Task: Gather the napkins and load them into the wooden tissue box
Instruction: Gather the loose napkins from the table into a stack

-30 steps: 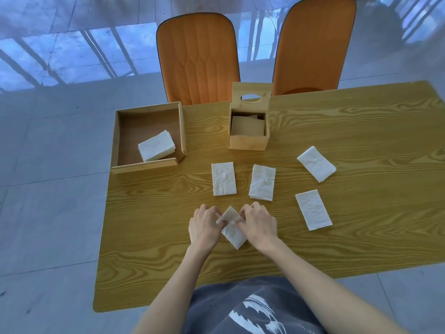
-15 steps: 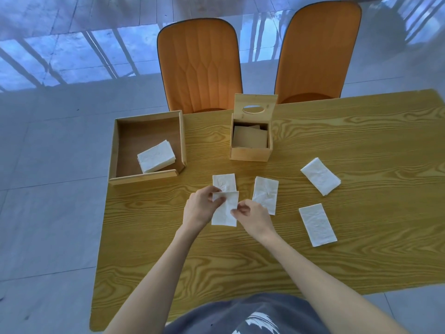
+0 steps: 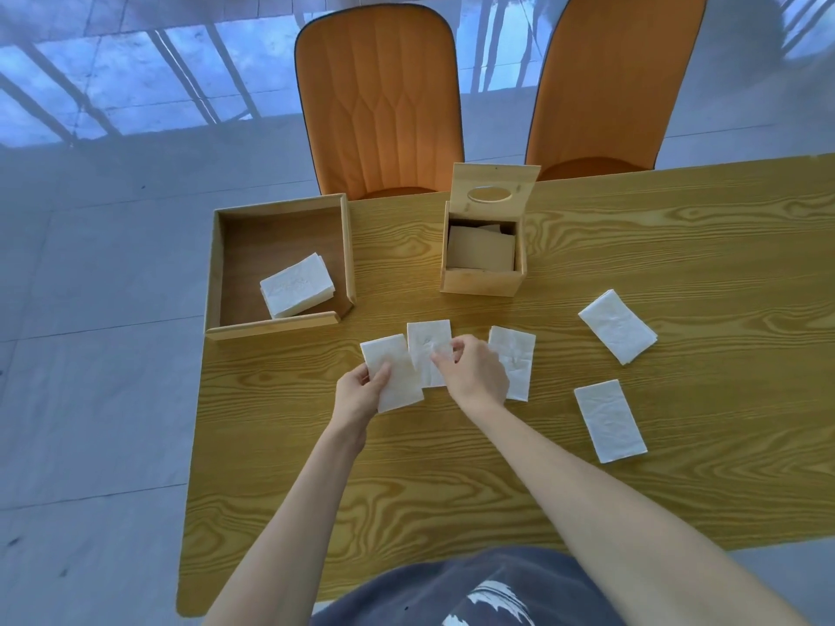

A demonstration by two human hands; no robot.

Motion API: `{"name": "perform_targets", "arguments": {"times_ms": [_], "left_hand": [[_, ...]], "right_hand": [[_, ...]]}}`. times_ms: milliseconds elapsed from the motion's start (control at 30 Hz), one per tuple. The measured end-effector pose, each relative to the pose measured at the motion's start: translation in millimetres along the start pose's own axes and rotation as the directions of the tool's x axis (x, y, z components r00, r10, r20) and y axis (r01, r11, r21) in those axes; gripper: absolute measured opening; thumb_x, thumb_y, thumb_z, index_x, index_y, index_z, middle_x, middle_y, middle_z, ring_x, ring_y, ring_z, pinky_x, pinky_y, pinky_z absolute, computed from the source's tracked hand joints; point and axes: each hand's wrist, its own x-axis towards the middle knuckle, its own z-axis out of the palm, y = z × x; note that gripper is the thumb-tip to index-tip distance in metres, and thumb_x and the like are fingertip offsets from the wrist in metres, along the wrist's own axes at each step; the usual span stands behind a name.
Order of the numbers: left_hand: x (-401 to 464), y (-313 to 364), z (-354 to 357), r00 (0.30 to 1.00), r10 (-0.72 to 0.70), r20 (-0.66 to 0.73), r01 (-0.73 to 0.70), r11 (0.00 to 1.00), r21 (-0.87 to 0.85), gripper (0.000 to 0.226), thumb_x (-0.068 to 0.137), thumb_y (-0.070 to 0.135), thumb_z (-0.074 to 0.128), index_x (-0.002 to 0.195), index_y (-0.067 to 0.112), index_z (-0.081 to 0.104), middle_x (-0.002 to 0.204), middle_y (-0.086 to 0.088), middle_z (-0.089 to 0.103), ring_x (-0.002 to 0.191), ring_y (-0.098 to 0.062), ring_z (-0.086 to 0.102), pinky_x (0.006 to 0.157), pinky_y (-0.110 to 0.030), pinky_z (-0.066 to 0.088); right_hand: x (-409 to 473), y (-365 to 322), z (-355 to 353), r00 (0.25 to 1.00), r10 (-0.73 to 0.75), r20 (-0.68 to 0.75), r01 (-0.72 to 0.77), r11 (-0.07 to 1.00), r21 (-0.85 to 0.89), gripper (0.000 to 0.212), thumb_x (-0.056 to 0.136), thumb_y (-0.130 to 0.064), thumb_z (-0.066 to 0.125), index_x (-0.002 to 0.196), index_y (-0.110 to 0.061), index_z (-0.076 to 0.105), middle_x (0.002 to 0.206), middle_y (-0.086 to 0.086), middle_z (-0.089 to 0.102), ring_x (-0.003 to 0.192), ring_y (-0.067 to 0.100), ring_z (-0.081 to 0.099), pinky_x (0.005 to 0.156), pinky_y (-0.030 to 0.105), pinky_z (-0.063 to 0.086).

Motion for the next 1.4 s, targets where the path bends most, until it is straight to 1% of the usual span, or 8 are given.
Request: {"name": "perform_targets", "arguments": {"times_ms": [267,433,633,733,833,1033,1267,1400], "left_hand": [[5,-5,-13,0.997,-0.059,-0.052,0.057,0.998,-0.034,0.018,0.098,0.013,0.057,0.112,0.009,0.067,0.103,-0.007,0.073,0.098,-0.026,0.069,0.091,-0.045,0.056],[2,-5,-17,0.994,-0.101,-0.033,0.095,0.984,-0.15,0.02,0.098,0.006,0.054,0.114,0.014,0.063,0.101,-0.005,0.071,0.091,-0.021,0.069,0.078,-0.037,0.057],[-2,-5,-14,0.985,-0.166,0.038,0.17,0.945,-0.281,0.021,0.102,0.018,0.046,0.109,0.01,0.064,0.104,-0.011,0.071,0.095,-0.024,0.068,0.083,-0.039,0.055],[-5,-8,-11,0.981,-0.177,0.078,0.193,0.924,-0.329,0.024,0.103,0.024,0.044,0.108,0.01,0.064,0.105,-0.011,0.072,0.097,-0.025,0.069,0.084,-0.04,0.054],[-7,-11,-5,0.978,-0.176,0.108,0.203,0.922,-0.328,0.028,0.103,0.025,0.043,0.111,0.01,0.065,0.103,-0.01,0.072,0.094,-0.025,0.068,0.084,-0.04,0.053],[-14,-10,8,0.972,-0.168,0.163,0.214,0.92,-0.329,0.028,0.102,0.025,0.046,0.11,0.009,0.067,0.093,-0.008,0.075,0.084,-0.022,0.07,0.071,-0.035,0.056],[-17,-12,14,0.969,-0.114,0.219,0.187,0.919,-0.346,0.034,0.102,0.036,0.047,0.109,0.012,0.07,0.095,-0.008,0.077,0.086,-0.022,0.073,0.085,-0.043,0.056],[-18,-19,20,0.978,-0.07,0.196,0.114,0.969,-0.221,0.029,0.097,0.02,0.06,0.121,0.005,0.065,0.104,-0.012,0.073,0.088,-0.023,0.071,0.076,-0.037,0.059]], "right_hand": [[7,-10,10,0.993,0.103,-0.059,-0.112,0.977,-0.183,0.045,0.086,-0.048,0.068,0.115,-0.014,0.063,0.122,0.008,0.057,0.104,0.027,0.062,0.074,0.037,0.05],[5,-10,13,0.996,-0.01,-0.088,-0.008,0.979,-0.202,0.028,0.089,-0.034,0.067,0.11,-0.015,0.068,0.113,0.006,0.064,0.1,0.023,0.061,0.07,0.034,0.049],[5,-1,10,0.999,0.018,-0.047,-0.005,0.969,0.249,0.019,0.091,-0.02,0.065,0.11,-0.016,0.068,0.101,0.0,0.072,0.093,0.017,0.067,0.075,0.035,0.057],[1,7,2,0.996,0.087,0.036,-0.093,0.817,0.569,0.02,0.091,-0.016,0.069,0.111,-0.012,0.068,0.099,0.002,0.073,0.089,0.015,0.07,0.069,0.032,0.062],[-8,10,-4,0.984,0.066,0.168,-0.168,0.681,0.713,0.021,0.09,-0.015,0.071,0.11,-0.01,0.066,0.096,0.002,0.073,0.085,0.014,0.071,0.064,0.028,0.061],[-22,17,8,0.955,0.008,0.297,-0.202,0.751,0.629,0.018,0.089,-0.021,0.071,0.105,-0.014,0.068,0.095,0.003,0.073,0.085,0.016,0.069,0.059,0.025,0.056],[-22,27,17,0.988,0.009,0.156,-0.073,0.912,0.405,0.023,0.083,-0.033,0.076,0.1,-0.018,0.074,0.098,-0.005,0.075,0.093,0.012,0.069,0.083,0.034,0.058],[-24,33,10,0.995,-0.007,0.103,-0.025,0.949,0.313,0.025,0.082,-0.038,0.076,0.1,-0.02,0.074,0.092,-0.01,0.073,0.088,0.008,0.068,0.08,0.031,0.056]]}}
